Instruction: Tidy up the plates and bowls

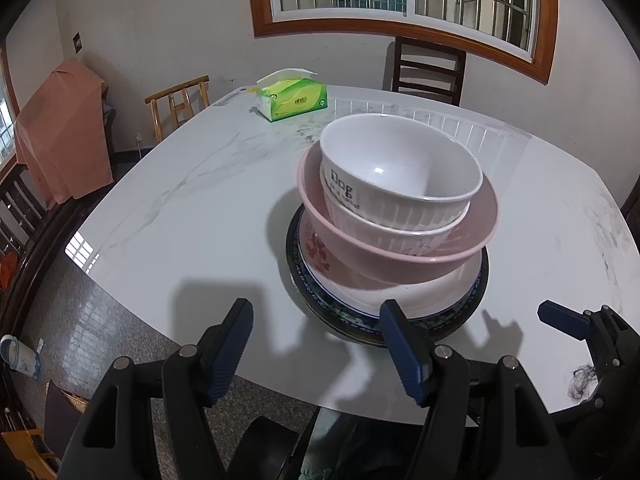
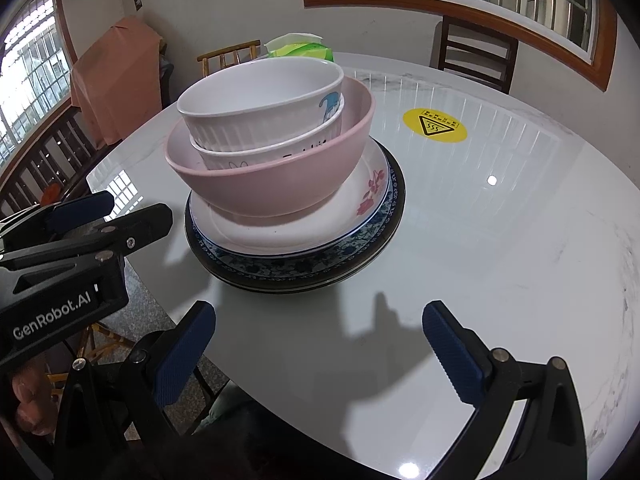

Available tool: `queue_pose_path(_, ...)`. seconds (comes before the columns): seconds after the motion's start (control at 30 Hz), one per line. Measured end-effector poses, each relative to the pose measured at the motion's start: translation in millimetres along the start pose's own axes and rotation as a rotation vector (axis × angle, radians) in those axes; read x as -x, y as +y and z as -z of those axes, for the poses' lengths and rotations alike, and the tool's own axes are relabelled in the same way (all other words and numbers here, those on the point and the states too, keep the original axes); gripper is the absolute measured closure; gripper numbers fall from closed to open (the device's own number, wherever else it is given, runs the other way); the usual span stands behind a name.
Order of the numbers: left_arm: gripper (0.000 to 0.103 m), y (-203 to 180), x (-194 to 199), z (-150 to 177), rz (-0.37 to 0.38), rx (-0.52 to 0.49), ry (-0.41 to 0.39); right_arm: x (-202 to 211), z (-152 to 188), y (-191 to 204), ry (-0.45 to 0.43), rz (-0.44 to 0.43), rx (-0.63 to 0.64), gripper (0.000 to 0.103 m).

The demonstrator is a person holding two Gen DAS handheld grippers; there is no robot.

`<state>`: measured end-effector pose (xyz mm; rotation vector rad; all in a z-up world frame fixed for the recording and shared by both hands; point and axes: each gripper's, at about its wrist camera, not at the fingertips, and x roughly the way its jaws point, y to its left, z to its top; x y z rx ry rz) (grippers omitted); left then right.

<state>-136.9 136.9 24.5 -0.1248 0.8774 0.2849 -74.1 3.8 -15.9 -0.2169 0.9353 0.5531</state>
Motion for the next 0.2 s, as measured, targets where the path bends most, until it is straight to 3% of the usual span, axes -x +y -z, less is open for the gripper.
queue_pose_path(0.2, 0.036, 1.9, 0.0, -1.2, -0.004, 0.0, -0.003, 0.2, -0.5, 0.2, -0.001, 0.002, 0.004, 0.0)
